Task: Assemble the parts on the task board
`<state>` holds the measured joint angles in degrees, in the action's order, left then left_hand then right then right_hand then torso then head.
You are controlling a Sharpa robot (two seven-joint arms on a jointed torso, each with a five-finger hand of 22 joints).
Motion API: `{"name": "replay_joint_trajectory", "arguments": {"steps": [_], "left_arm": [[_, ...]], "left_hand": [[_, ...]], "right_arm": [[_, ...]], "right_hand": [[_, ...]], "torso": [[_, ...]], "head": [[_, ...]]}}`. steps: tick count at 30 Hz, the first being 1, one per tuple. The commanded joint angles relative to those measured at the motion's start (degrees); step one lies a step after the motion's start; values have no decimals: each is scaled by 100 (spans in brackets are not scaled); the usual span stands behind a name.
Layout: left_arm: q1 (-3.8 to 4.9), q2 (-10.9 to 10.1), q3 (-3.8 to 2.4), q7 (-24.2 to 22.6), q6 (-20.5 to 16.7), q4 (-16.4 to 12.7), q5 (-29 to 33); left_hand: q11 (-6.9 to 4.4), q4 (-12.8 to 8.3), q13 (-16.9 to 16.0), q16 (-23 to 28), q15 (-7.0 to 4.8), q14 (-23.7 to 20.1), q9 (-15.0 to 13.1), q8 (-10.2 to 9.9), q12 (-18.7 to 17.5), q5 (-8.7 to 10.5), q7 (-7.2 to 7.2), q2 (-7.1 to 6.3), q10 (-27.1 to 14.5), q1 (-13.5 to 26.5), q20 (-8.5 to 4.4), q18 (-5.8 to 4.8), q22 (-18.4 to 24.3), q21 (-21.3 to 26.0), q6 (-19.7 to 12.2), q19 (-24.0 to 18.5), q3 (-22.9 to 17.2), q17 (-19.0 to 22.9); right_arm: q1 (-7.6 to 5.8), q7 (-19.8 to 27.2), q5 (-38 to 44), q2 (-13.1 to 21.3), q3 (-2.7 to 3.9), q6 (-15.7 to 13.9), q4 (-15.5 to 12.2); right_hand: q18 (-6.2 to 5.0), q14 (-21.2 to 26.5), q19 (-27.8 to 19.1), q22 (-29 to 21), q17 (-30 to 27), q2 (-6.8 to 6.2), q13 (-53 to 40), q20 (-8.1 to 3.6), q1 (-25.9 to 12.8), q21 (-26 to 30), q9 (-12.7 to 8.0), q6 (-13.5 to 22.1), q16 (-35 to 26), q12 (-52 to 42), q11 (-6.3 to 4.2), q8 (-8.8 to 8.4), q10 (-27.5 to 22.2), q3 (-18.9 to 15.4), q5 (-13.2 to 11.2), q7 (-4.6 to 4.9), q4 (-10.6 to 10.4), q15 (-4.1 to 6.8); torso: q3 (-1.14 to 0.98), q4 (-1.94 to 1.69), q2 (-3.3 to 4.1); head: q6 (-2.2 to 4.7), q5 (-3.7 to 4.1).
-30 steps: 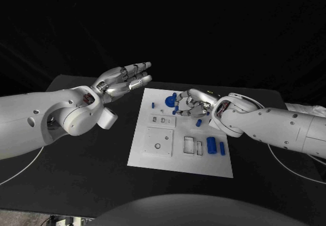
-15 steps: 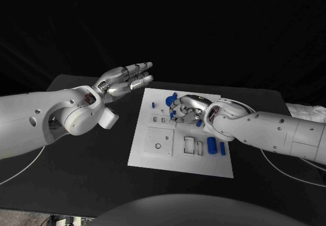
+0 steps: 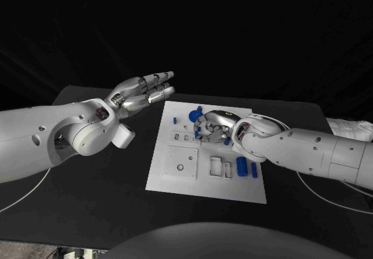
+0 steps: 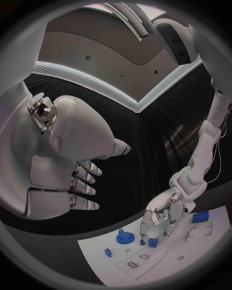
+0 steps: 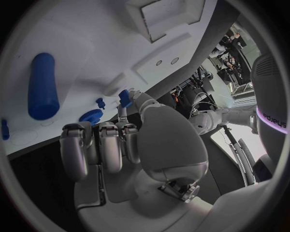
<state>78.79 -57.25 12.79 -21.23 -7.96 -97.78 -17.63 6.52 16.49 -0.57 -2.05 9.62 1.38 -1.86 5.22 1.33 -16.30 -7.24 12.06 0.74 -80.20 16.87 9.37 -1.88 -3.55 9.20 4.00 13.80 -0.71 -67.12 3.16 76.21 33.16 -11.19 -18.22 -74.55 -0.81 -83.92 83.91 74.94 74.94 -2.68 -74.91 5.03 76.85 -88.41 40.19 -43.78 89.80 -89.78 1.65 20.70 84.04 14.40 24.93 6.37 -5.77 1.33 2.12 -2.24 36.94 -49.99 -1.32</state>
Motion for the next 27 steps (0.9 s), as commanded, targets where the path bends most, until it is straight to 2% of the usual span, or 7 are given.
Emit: {"name": "replay_joint_trajectory", "arguments": {"steps": [1,27], "left_arm": [[3,2,-5,-13,103,-25,-17],[3,-5,-5,27,144,-44,-17]], "left_hand": [[46,-1,-6,-24,38,-5,5,11,36,-40,-12,12,-1,-64,-2,40,-8,-16,9,23,36,-4],[61,-3,-6,-21,26,-10,3,15,39,-45,-18,16,-2,-73,-3,34,-7,-15,15,23,37,-3]], "right_arm": [[5,-70,105,-11,2,90,5],[8,-124,116,-27,1,243,102]], "right_hand": [[18,-608,424,1422,1506,-45,-1509,37,-5,28,-13,-5,20,-22,47,-42,596,21,6,32,35,-43],[11,-608,405,1413,1506,-53,-1509,54,-15,49,-91,57,20,-22,56,-121,596,55,-8,51,71,-56]], "torso": [[-1,0,-4],[-3,-5,-6]], "head": [[-1,3],[-1,29]]}}
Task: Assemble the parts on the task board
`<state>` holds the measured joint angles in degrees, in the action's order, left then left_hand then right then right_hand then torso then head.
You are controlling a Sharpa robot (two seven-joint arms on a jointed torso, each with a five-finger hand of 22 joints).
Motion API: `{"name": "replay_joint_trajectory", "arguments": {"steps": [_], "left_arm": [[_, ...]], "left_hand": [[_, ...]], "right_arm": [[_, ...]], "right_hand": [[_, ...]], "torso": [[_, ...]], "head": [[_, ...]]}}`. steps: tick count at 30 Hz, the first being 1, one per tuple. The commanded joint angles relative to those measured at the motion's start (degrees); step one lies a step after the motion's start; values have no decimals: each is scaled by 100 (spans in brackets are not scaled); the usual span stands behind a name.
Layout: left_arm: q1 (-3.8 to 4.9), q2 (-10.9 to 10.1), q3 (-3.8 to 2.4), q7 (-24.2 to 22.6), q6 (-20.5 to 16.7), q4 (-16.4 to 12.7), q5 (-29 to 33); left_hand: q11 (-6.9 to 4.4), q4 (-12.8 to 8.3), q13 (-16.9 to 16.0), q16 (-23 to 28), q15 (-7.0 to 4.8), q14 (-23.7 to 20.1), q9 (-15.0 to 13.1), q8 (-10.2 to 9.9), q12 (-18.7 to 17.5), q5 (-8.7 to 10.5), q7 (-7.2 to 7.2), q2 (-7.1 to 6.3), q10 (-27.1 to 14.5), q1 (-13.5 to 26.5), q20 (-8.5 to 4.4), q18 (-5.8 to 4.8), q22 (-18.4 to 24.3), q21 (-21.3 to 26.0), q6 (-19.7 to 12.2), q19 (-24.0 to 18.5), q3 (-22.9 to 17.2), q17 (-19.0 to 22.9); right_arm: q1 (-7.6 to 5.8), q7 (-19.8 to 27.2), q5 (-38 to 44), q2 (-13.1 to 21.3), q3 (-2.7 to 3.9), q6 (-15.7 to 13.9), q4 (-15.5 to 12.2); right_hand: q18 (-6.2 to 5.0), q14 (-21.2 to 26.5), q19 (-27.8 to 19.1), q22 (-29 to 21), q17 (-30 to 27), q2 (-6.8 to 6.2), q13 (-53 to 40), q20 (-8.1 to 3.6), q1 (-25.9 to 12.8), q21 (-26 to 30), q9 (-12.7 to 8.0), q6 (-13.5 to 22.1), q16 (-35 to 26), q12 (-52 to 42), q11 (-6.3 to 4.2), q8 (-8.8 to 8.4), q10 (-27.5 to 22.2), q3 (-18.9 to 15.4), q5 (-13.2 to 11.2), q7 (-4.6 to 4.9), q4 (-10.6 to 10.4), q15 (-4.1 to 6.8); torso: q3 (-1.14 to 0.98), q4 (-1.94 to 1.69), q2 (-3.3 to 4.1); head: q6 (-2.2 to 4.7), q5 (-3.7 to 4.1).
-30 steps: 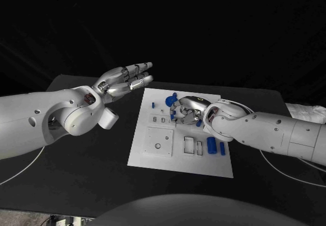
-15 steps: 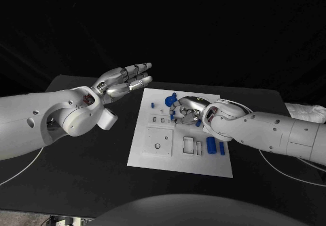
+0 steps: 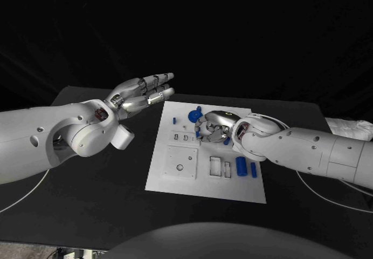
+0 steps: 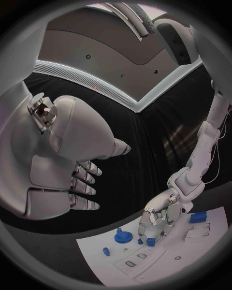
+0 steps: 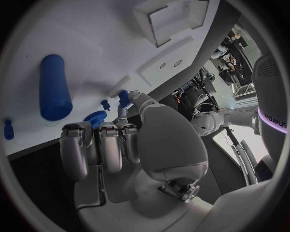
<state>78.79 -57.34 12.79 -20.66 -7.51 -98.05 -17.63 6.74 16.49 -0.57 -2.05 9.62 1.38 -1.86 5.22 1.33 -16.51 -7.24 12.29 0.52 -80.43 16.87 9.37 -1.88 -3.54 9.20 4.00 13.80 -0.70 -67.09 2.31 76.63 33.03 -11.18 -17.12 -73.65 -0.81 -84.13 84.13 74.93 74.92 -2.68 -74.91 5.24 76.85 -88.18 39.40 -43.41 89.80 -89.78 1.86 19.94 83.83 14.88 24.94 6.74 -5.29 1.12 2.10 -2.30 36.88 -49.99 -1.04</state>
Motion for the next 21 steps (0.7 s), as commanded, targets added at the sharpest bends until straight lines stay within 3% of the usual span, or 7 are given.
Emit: {"name": "replay_joint_trajectory", "arguments": {"steps": [1,16,21], "left_arm": [[3,3,-5,-31,96,-16,-17],[3,11,-5,-23,104,-12,-17],[3,8,-5,-17,107,-11,-17]], "left_hand": [[39,-3,-6,-22,25,-10,4,15,39,-23,-18,-6,20,-50,-3,34,-8,-16,15,23,37,-3],[47,-4,-6,-26,22,-8,3,18,41,-28,-20,-5,20,-56,-2,31,-10,-21,19,30,38,-4],[47,-4,-6,-26,22,-8,3,18,41,-28,-20,-5,20,-56,-2,31,-10,-21,19,30,38,-4]], "right_arm": [[5,-41,73,-16,0,136,16],[5,-72,73,-35,0,214,72],[6,-89,73,-39,0,240,76]], "right_hand": [[11,-587,383,1414,1508,-53,-1509,33,-15,26,-14,22,20,-22,36,-48,617,8,-9,14,25,-35],[9,-587,379,1412,1508,-55,-1509,38,-21,31,-46,53,20,-22,38,-82,617,20,-28,18,38,-38],[5,-587,365,1406,1508,-68,-1509,47,-38,47,-127,117,20,-22,48,-166,617,39,-108,31,64,-44]], "torso": [[-1,0,1],[-1,4,6],[-3,7,5]], "head": [[-1,1],[-1,-4],[-1,-5]]}}
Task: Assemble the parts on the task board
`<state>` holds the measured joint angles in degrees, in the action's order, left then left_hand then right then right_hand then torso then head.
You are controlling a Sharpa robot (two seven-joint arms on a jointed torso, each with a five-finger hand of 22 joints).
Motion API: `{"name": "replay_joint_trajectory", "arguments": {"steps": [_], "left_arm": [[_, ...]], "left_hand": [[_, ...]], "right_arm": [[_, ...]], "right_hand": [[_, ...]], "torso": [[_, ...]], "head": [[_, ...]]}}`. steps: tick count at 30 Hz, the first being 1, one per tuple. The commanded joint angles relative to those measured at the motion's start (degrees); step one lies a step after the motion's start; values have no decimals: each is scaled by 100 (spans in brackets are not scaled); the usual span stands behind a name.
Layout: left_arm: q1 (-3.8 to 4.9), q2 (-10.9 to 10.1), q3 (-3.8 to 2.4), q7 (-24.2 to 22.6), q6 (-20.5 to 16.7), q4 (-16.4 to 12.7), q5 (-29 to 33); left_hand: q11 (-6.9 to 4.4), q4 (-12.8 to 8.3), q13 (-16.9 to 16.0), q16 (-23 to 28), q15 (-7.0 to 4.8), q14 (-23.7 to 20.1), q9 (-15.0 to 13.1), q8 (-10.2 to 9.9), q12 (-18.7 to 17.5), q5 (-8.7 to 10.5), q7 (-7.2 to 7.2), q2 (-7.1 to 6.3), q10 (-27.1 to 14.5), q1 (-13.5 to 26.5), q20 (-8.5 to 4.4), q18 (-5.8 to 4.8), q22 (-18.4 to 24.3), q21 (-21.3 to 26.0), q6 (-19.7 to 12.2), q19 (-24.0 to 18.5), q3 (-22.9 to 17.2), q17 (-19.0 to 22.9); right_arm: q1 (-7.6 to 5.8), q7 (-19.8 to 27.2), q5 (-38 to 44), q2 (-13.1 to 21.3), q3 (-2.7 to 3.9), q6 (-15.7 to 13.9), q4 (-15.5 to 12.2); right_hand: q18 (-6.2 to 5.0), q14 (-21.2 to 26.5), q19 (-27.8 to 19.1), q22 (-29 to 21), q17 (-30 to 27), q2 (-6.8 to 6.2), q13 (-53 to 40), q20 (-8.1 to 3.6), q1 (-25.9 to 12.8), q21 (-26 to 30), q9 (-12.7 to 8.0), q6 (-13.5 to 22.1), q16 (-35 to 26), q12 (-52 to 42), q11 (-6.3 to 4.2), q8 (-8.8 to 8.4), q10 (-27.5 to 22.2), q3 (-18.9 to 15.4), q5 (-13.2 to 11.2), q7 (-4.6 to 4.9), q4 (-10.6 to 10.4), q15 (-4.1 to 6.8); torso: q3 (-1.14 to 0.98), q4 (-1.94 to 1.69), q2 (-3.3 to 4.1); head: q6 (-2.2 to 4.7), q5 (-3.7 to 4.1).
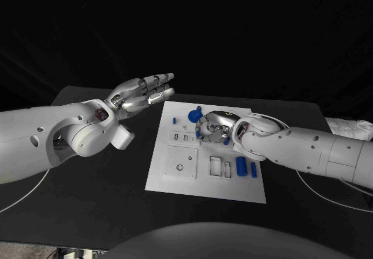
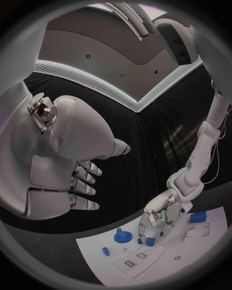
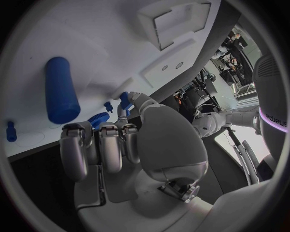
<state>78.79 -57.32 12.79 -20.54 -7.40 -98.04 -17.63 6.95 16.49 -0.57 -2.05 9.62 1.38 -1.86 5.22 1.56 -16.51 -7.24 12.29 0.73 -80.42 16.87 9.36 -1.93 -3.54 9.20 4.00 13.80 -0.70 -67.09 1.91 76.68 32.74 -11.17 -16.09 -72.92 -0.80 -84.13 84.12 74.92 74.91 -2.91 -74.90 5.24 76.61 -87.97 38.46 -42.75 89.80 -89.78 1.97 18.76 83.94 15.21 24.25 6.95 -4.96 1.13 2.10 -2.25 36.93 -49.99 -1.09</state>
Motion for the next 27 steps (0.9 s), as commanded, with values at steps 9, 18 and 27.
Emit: {"name": "replay_joint_trajectory", "arguments": {"steps": [9,18,27], "left_arm": [[3,-4,-5,-21,101,-9,-17],[3,-1,-5,-9,105,-3,-17],[3,3,-4,-1,102,6,-17]], "left_hand": [[26,-4,-7,-26,22,-8,3,18,19,-29,-20,-5,-1,-56,-2,32,-5,-22,19,30,38,-5],[27,-4,-6,-27,24,-9,2,21,18,-31,-24,-4,-3,-59,-2,29,-5,-23,22,32,40,-5],[27,-4,-6,-27,24,-9,2,21,18,-31,-24,-4,-3,-59,-2,29,-5,-23,22,32,40,-5]], "right_arm": [[6,-47,82,-20,-1,160,12],[9,-20,98,-31,-1,158,20],[10,16,116,-30,-1,70,31]], "right_hand": [[-7,-587,330,1392,1509,-96,-1510,72,-43,64,-340,161,20,-22,60,-354,606,65,-250,34,109,-66],[-12,-587,317,1387,1509,-135,-1510,74,-95,81,-652,159,20,-22,51,-614,606,57,-620,20,162,-65],[-20,-587,293,1376,1509,-123,-1510,69,-202,112,-885,240,20,-22,40,-821,606,-124,-1454,2,133,-58]], "torso": [[-1,-1,0],[0,-2,-2],[0,-2,-2]], "head": [[-1,-3],[-1,-3],[-1,-10]]}}
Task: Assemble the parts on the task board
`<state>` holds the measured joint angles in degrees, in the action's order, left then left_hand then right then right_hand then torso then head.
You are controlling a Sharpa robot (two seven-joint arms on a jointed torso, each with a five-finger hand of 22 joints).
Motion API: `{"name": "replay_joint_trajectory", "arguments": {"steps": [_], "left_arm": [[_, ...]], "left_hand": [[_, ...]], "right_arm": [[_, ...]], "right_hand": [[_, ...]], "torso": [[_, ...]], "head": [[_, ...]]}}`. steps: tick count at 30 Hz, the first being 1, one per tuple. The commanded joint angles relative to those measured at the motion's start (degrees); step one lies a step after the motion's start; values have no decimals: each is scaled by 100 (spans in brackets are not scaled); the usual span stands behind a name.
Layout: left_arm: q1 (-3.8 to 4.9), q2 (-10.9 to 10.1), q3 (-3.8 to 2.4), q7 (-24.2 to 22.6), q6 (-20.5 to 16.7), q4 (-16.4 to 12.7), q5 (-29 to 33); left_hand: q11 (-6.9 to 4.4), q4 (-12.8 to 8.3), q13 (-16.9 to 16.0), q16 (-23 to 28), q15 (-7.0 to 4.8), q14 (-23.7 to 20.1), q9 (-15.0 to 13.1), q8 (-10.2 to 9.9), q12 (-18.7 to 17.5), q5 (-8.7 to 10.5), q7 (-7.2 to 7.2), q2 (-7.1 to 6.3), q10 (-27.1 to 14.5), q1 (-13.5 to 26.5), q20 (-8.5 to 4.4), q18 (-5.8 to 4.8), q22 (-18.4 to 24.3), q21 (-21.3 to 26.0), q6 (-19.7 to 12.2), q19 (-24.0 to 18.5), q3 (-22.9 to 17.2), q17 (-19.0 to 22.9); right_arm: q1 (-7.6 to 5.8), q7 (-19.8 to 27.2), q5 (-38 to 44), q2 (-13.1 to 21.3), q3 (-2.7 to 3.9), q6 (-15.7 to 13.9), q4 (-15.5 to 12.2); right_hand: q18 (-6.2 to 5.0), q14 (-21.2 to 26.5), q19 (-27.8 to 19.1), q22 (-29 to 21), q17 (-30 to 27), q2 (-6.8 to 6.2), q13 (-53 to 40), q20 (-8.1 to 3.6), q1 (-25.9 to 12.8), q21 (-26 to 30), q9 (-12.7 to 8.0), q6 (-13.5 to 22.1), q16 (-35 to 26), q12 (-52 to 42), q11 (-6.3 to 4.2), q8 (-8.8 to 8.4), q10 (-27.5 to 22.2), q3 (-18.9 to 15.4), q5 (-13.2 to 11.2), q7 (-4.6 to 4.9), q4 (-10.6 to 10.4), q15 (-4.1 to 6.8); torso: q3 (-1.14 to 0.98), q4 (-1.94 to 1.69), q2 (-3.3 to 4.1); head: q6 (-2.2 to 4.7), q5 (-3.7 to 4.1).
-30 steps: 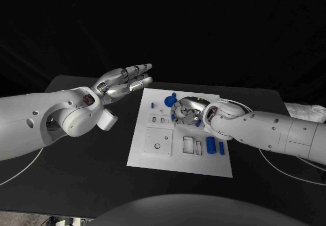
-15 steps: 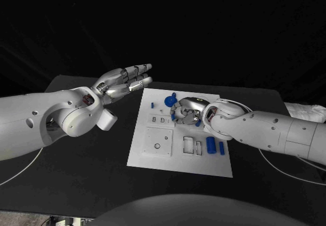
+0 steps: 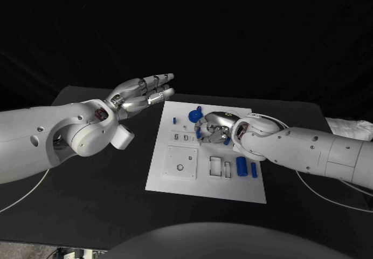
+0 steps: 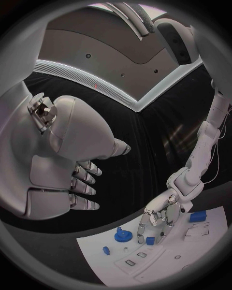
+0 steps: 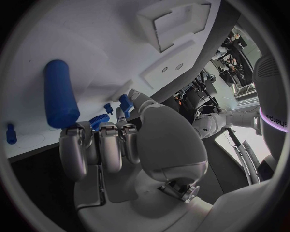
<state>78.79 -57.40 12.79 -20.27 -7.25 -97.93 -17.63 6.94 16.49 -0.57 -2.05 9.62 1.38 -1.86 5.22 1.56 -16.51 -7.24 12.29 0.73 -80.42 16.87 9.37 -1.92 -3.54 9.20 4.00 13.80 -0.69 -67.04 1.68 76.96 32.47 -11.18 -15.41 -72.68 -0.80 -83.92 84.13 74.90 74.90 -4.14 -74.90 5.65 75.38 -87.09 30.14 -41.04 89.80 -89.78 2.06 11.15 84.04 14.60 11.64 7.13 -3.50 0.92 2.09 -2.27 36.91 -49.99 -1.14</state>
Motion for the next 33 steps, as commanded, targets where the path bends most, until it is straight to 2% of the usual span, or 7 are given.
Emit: {"name": "replay_joint_trajectory", "arguments": {"steps": [1,5,16,24,26,29,33], "left_arm": [[3,12,-4,-28,87,-3,-16],[3,18,-4,-30,70,10,-16],[1,17,-2,-27,9,48,-20],[-12,12,-1,-10,-50,56,-143],[-17,10,-1,15,-64,58,-220],[-21,12,-1,59,-172,56,-452],[-22,25,-2,214,-522,48,-973]], "left_hand": [[28,-4,-6,-28,23,-9,2,21,18,-31,-24,-4,-3,-59,-2,29,-6,-23,22,32,40,-5],[28,-4,-6,-28,23,-9,2,21,18,-31,-24,-4,-3,-59,-2,29,-6,-23,22,32,40,-5],[30,5,-7,-31,21,-12,2,24,27,29,-20,-23,-4,-54,-2,17,-7,-28,23,39,71,-5],[40,17,-8,-43,23,-13,2,31,43,209,-6,-75,-7,7,-2,-8,-9,-41,27,57,160,-6],[102,12,-36,-57,21,-8,-4,52,143,307,7,-115,50,12,-2,-25,-9,-47,61,64,198,-8],[382,18,-194,-185,36,66,-12,97,698,479,144,-185,533,58,-3,-39,-40,-131,160,168,277,-35],[530,27,-317,-891,119,646,-33,158,1282,1170,42,-414,1067,411,-9,45,-258,-656,336,926,377,-177]], "right_arm": [[5,59,87,-2,1,-35,10],[4,189,61,15,1,-278,24],[-83,872,-405,140,8,-1026,-11],[-258,1382,-992,362,31,-1199,-136],[-309,1535,-1105,463,35,-1231,-192],[-386,1870,-1328,673,40,-1338,-323],[-510,2247,-1564,1072,42,-1547,-591]], "right_hand": [[-22,-608,287,1374,1510,-1,-1510,27,-111,31,-91,108,20,-22,27,-98,596,-107,-330,-21,-33,-35],[-34,-608,253,1359,1510,-51,-1510,17,-309,71,-262,276,20,-22,14,-254,596,-374,-857,-39,-185,-25],[-78,-608,118,1301,1510,-160,-1510,-17,-722,220,-471,400,20,-22,-30,-384,596,-1091,-886,-97,-677,10],[-90,-608,73,1283,1510,-109,-1510,-30,-768,271,-552,184,20,-22,-19,-313,596,-1645,-885,-73,-1016,11],[-86,-608,85,1289,1510,-145,-1510,-22,-781,259,-575,171,20,-22,-8,-317,596,-1785,-886,-54,-1106,1],[-57,-608,171,1327,1510,-297,-1510,-3,-790,166,-625,185,20,-22,27,-341,596,-2149,-878,-6,-1338,-25],[7,-608,369,1413,1510,-224,-1510,10,-1151,-51,-654,70,20,-22,30,-291,596,-2408,-889,-3,-1348,-30]], "torso": [[1,-1,0],[-1,2,0],[-5,1,-2],[-4,2,-9],[-1,8,-11],[6,18,-16],[2,43,-30]], "head": [[-1,-3],[-1,-12],[-1,-22],[-1,-38],[-1,-46],[-1,-61],[-1,-63]]}}
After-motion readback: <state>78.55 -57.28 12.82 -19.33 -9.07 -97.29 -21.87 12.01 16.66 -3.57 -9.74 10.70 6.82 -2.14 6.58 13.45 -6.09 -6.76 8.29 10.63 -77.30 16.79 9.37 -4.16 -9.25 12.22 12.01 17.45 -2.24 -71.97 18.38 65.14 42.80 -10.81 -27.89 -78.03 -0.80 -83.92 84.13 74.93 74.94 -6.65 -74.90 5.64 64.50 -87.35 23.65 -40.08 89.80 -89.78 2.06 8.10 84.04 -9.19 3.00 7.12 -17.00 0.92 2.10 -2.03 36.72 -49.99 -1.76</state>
